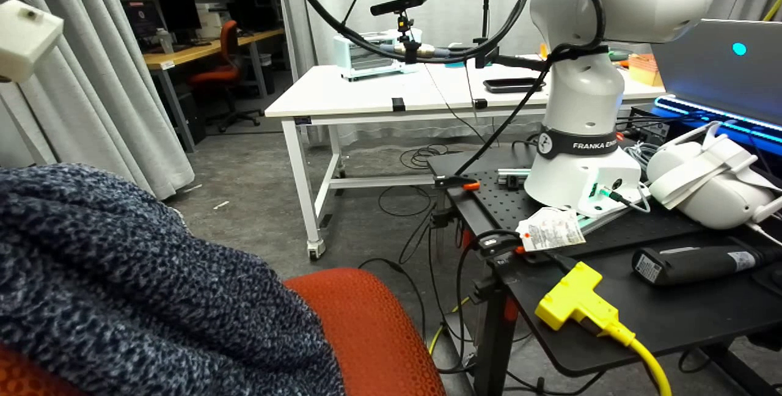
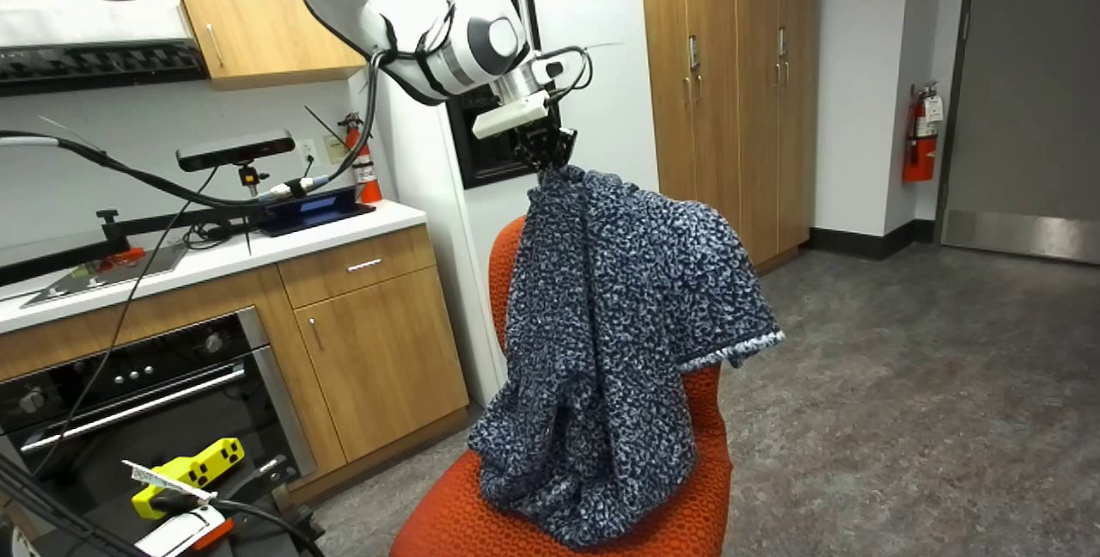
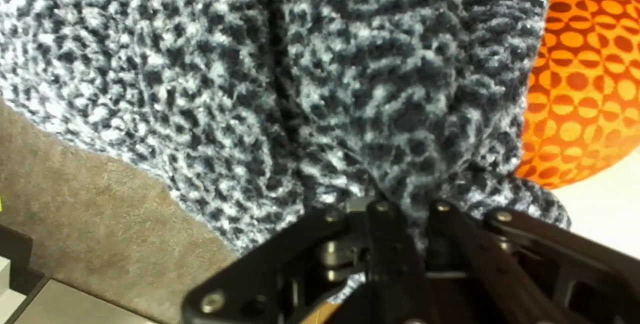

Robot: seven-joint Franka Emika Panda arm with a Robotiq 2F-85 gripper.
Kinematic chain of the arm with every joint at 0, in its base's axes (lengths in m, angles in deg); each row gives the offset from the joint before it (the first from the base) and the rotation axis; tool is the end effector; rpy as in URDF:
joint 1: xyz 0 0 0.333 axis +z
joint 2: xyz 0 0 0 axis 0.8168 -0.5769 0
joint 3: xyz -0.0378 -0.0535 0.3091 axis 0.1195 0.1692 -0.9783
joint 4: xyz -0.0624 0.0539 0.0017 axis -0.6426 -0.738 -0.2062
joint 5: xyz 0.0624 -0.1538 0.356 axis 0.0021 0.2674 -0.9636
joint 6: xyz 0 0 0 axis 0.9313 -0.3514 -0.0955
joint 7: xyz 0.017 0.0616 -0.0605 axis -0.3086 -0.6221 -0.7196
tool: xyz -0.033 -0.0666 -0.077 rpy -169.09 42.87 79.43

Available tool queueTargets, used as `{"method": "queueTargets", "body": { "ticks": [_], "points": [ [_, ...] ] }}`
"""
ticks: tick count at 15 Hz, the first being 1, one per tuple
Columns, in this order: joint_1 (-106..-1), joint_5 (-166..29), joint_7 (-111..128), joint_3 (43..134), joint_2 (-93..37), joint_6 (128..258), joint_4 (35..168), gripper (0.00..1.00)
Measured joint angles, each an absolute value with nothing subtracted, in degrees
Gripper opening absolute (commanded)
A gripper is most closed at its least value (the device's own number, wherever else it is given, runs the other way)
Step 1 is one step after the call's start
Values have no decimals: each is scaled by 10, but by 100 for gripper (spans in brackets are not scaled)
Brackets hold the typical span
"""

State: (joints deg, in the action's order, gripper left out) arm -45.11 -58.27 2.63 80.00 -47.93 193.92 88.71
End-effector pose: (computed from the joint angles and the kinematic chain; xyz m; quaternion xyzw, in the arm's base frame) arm 0.7343 0.1668 0.3773 0.9652 0.1830 0.1796 0.0522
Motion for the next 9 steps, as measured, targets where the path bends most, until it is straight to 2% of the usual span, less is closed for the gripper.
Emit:
{"method": "queueTargets", "body": {
  "ticks": [9],
  "points": [
    [-464,-596,85,826,-266,2040,1124,2]
  ]
}}
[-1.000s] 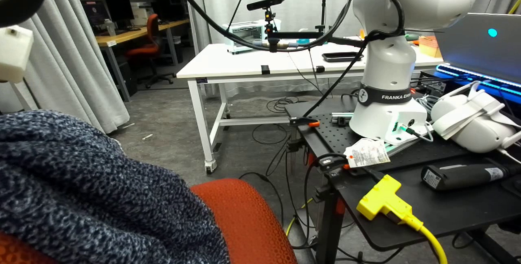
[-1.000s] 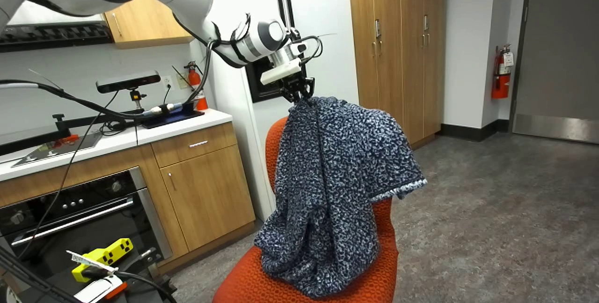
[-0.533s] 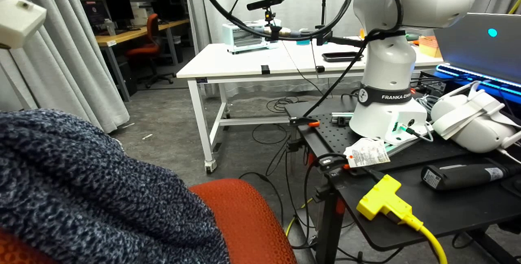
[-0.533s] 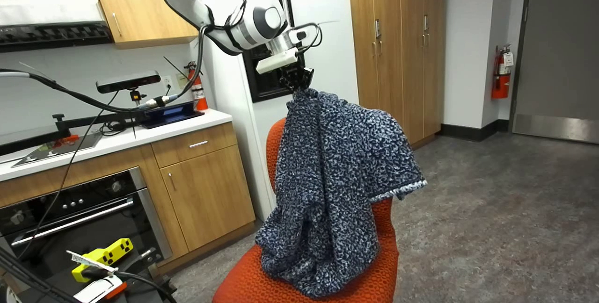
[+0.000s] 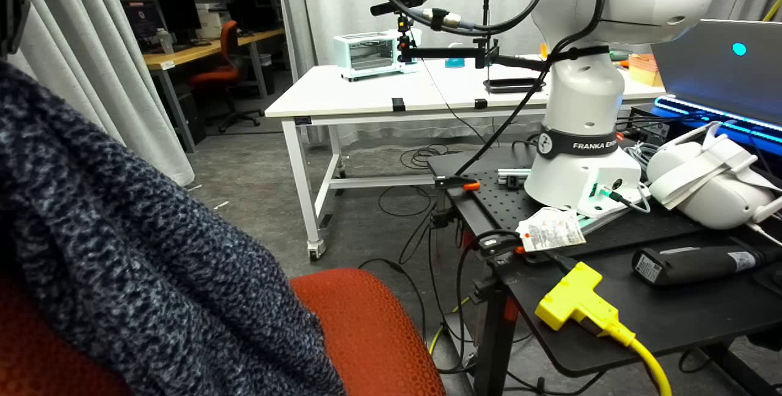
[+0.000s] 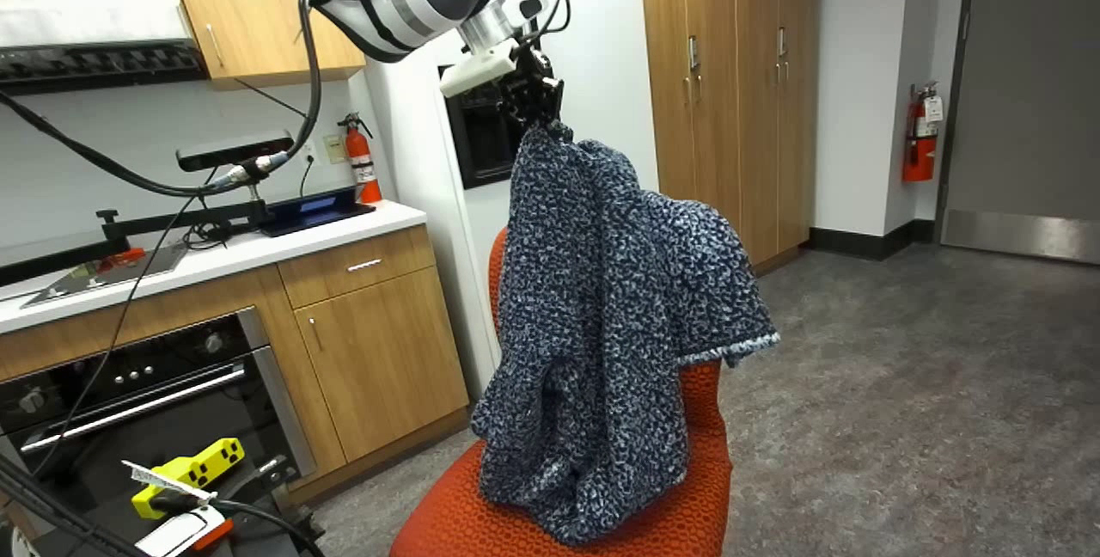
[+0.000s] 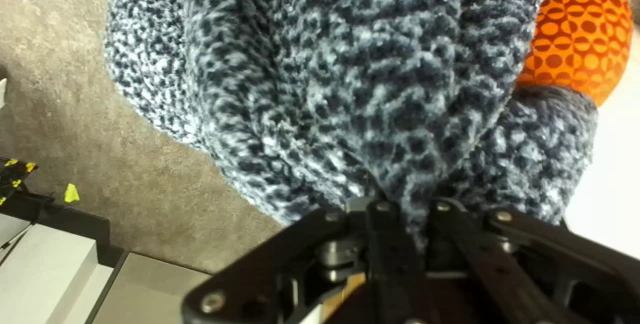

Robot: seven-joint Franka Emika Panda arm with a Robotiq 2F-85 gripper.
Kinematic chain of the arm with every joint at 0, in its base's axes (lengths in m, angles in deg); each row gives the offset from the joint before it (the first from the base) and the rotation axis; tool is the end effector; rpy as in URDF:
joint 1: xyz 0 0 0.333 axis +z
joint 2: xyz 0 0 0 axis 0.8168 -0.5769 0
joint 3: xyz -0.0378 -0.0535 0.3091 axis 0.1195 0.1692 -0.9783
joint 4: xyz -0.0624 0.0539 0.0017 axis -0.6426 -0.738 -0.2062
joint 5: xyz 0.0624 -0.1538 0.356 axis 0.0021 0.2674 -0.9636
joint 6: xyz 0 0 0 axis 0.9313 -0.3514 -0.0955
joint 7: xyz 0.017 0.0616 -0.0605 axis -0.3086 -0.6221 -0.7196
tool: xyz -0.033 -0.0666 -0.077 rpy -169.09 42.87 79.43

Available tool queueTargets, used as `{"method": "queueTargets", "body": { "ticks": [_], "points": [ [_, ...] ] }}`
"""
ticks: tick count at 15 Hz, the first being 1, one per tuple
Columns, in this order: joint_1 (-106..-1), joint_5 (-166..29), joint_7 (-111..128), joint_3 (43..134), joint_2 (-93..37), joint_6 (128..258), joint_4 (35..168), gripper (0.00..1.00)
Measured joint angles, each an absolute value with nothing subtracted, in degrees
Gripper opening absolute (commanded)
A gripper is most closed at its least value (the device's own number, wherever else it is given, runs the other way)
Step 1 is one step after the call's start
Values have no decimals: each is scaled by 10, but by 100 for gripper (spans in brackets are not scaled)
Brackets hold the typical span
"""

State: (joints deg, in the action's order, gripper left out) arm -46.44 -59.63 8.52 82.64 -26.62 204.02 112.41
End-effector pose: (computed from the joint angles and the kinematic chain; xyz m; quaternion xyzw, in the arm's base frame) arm 0.6541 0.1164 0.4543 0.9625 0.1100 0.2444 0.0412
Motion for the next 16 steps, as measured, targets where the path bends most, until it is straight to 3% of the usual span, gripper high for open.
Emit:
{"method": "queueTargets", "body": {
  "ticks": [9,16],
  "points": [
    [-471,-573,144,829,-52,2080,1346,2],
    [-481,-619,151,823,38,2065,1469,2]
  ]
}}
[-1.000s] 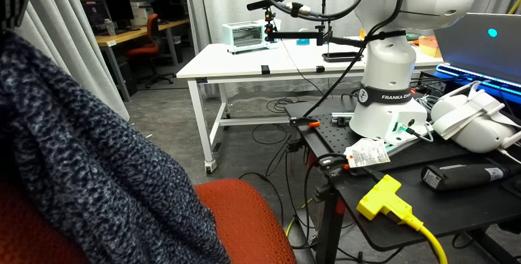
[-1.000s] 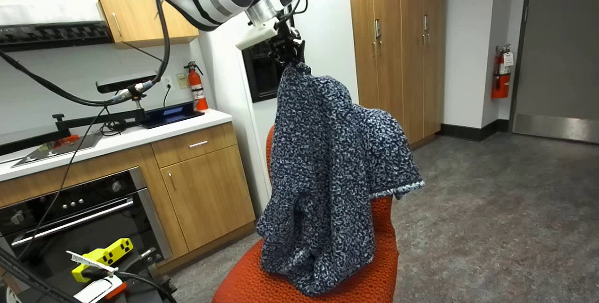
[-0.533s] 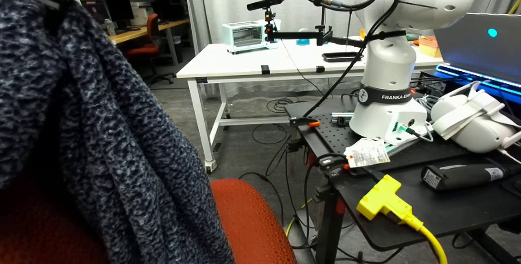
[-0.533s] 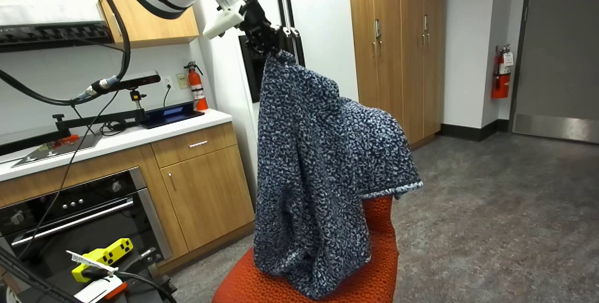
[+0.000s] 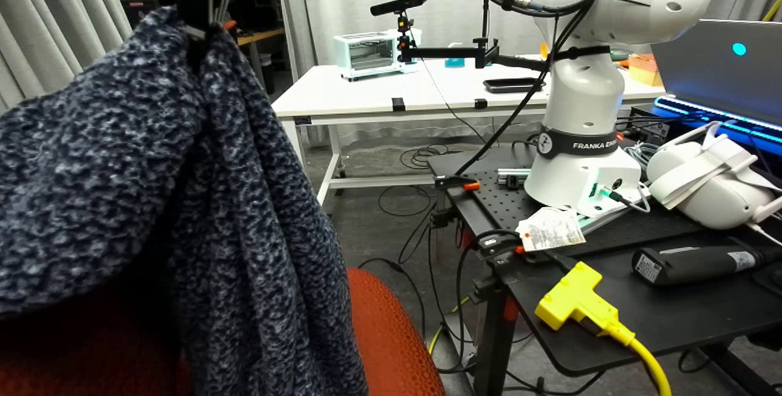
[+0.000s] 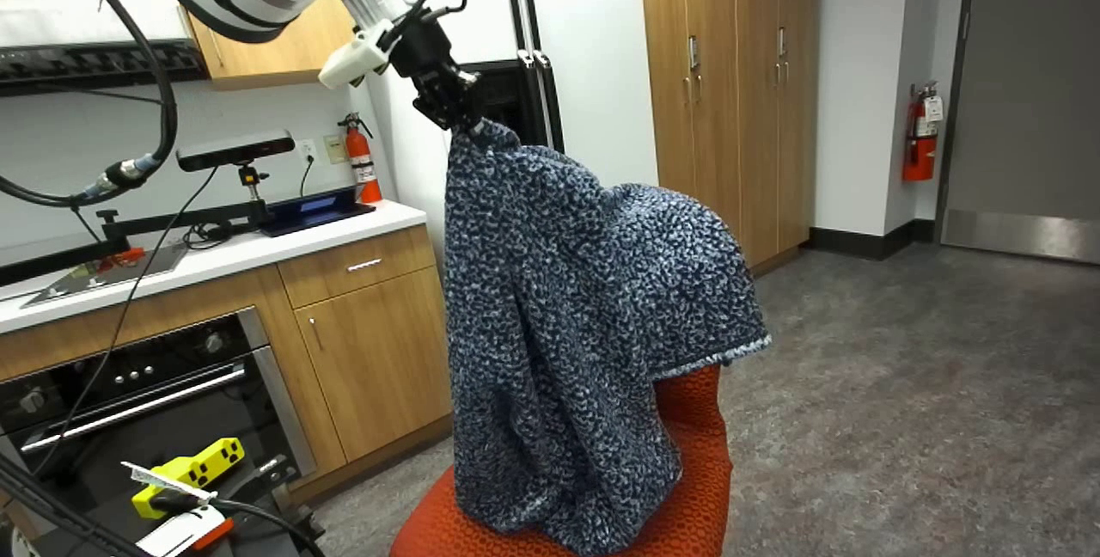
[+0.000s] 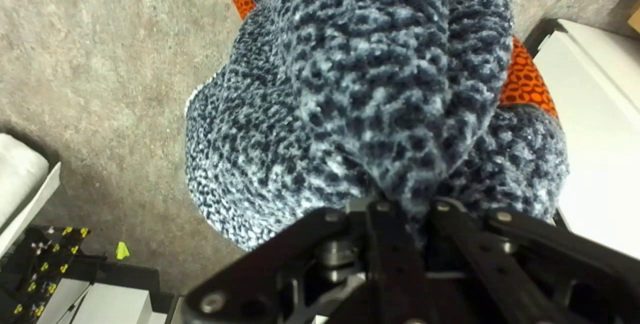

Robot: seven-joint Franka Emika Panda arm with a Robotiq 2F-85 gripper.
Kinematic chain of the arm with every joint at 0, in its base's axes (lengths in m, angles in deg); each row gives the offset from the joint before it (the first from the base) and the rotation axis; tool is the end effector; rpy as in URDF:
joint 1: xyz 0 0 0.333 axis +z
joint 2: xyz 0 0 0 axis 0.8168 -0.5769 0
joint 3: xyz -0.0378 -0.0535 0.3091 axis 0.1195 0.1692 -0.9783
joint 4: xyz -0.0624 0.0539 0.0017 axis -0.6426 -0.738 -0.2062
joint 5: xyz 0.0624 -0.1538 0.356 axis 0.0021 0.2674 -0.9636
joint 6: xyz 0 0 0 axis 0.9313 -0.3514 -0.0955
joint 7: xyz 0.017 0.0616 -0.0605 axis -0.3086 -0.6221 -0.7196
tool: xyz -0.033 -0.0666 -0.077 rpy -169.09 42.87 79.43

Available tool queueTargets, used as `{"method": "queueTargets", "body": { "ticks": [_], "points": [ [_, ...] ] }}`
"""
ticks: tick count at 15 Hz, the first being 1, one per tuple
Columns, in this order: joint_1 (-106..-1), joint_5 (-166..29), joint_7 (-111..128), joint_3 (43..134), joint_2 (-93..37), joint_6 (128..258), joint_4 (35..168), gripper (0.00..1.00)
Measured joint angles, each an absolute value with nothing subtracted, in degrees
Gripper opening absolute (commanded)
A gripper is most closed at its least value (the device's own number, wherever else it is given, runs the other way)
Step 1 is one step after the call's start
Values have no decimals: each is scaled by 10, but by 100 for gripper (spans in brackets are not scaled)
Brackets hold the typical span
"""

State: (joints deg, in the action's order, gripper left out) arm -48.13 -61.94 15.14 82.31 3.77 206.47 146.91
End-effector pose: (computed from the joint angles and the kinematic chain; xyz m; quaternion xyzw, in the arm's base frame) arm 0.4819 0.0769 0.4653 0.9723 0.0344 0.2302 0.0226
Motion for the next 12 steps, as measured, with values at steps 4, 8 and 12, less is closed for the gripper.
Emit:
{"method": "queueTargets", "body": {
  "ticks": [4,8,12],
  "points": [
    [-483,-654,154,823,66,2020,1511,2],
    [-490,-658,175,816,86,1959,1520,2],
    [-494,-663,200,810,98,1912,1520,2]
  ]
}}
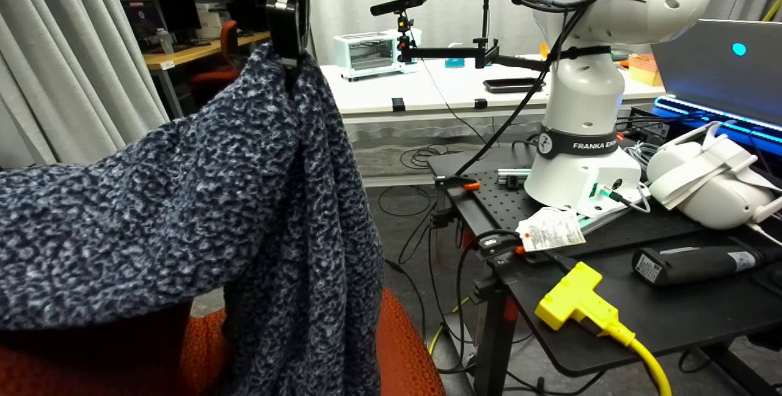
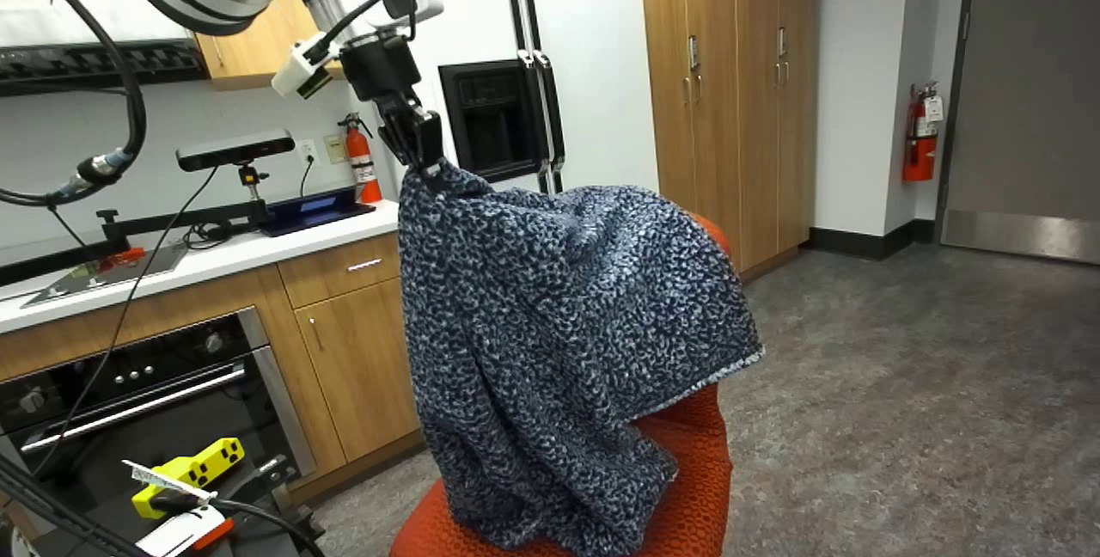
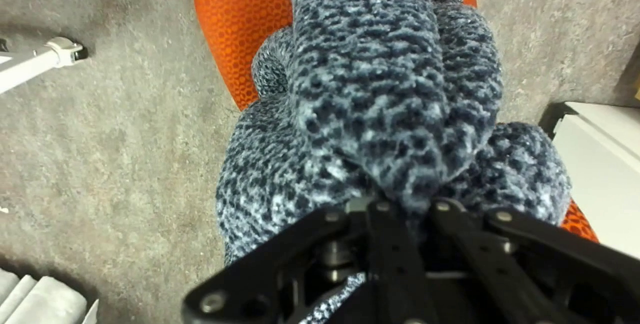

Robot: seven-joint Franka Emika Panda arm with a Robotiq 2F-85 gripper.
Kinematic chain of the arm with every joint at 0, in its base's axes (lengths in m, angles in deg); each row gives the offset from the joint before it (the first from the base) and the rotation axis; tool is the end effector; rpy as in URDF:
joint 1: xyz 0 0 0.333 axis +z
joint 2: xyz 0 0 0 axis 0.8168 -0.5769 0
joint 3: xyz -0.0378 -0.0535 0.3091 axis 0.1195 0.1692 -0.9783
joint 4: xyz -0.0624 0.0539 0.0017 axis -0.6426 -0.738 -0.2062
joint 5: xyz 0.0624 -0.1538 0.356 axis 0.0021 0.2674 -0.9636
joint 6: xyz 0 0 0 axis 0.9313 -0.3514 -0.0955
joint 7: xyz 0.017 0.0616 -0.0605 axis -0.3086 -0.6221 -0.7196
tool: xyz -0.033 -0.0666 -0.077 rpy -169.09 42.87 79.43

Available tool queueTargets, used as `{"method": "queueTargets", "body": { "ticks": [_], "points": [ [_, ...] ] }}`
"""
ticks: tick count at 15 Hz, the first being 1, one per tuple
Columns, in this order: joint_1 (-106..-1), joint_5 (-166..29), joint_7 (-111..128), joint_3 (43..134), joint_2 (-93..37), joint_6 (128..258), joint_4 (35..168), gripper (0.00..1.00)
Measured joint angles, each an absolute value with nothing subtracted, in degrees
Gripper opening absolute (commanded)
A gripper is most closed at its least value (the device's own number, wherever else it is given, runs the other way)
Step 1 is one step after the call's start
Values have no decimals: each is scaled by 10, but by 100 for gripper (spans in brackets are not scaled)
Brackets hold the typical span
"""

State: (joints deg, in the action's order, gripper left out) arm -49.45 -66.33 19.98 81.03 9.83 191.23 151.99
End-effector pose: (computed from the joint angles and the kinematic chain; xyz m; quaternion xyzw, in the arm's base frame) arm 0.4331 0.0643 0.4401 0.9930 -0.0418 0.1079 0.0230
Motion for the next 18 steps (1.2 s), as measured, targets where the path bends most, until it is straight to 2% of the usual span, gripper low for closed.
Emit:
{"method": "queueTargets", "body": {
  "ticks": [9,18],
  "points": [
    [-495,-672,221,805,111,1846,1520,2],
    [-501,-634,170,802,115,1843,1520,2]
  ]
}}
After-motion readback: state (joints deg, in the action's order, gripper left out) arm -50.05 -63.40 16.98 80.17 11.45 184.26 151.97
